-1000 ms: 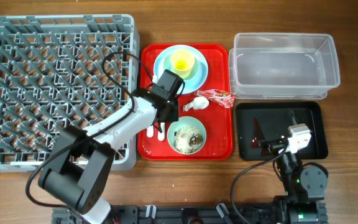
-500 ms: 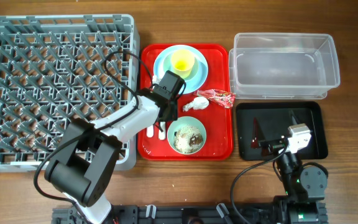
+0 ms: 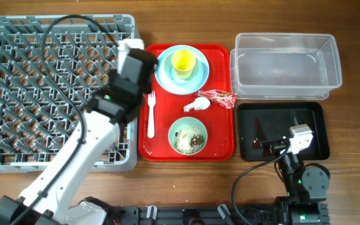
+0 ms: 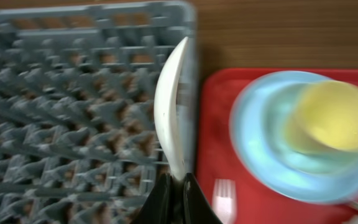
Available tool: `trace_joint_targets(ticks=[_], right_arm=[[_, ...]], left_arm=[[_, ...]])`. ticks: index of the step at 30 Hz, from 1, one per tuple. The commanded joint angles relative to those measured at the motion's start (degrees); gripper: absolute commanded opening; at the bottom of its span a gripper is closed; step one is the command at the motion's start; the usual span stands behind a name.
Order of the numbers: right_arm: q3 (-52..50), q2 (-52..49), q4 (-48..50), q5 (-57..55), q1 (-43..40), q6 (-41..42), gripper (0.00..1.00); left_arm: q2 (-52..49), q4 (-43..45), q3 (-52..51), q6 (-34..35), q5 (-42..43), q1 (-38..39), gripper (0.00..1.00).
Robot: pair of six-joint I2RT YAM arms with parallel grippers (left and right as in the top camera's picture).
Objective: Sort waste into correct bins and load items into the dishwasher rack
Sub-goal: 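Lift the spoon and insert it upright into the grey rack, then move the left gripper to the white fork and grasp it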
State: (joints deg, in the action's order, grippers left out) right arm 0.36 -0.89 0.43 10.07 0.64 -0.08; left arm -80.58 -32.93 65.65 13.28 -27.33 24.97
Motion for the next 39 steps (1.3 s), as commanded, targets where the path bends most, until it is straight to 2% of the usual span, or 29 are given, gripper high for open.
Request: trace_joint_targets(ticks=[1,4,8,19,20,21,22,23,26,29,31,32,34,35,37,39], right_arm=[[-0.07,0.46,0.31,-0.33,-0.17,0.22,1.00],[-0.07,0.46,0.31,-0.33,-0.17,0.22,1.00],[-0.07,0.46,0.31,-0.33,-0.17,0.20,1.00],[-0.07,0.46,0.31,-0.33,-0.17,0.20,1.00],[-0.07,0.46,0.31,-0.33,-0.17,0.22,1.00],[-0.07,0.46,0.31,-0.33,-0.17,0.22,1.00],[-0.07,0.46,0.31,-0.33,-0.17,0.20,1.00],[-0.07,0.46,0.28,-0.33,-0.17,0.22,1.00],[-0.07,0.46,0.31,-0.33,-0.17,0.22,1.00],[-0.07,0.46,0.31,-0.33,-0.17,0.20,1.00],[-0.07,0.46,0.28,-0.33,-0.17,0.20,1.00],[-0.07,0.46,0.31,-0.33,-0.17,0.22,1.00],[-0.07,0.46,0.31,-0.33,-0.17,0.22,1.00],[-0.07,0.46,0.28,-0.33,-0.17,0.22,1.00],[-0.07,0.46,0.31,-0.33,-0.17,0.20,1.00],[-0.07,0.46,0.31,-0.33,-0.17,0.22,1.00]], left_arm=[[-4.09,-0.28,0.13,-1.09,-0.55,-6.25,0.04],[-8.57,-0.28,0.13,-1.11,5.73,-9.92,0.04],[-10.32,-0.31,0.13,-1.09,12.00,-10.03,0.04],[-15.06,-3.06,-0.76,-0.90,17.44,-10.03,0.04],[-15.06,-2.86,-0.76,-0.90,17.44,-10.03,0.13],[-15.06,-2.60,-0.76,-0.90,17.44,-10.03,0.35],[-15.06,-2.12,-0.74,-0.90,17.44,-10.03,0.45],[-14.86,-1.75,-0.68,-0.90,17.46,-10.03,0.47],[-9.99,-3.34,1.42,-0.87,17.51,-9.81,0.44],[-0.70,-5.73,1.86,-0.63,19.85,-8.48,0.40],[4.09,-7.80,1.86,2.34,22.67,-7.54,0.37],[6.54,-9.88,1.86,5.53,24.94,-6.69,0.31],[7.54,-12.76,1.86,8.33,27.39,-5.64,0.27],[7.13,-14.93,1.77,9.81,28.72,-4.68,0.18],[4.79,-18.56,1.75,11.21,29.27,-2.16,0.08],[2.10,-19.96,1.75,11.19,29.24,-0.37,0.05]])
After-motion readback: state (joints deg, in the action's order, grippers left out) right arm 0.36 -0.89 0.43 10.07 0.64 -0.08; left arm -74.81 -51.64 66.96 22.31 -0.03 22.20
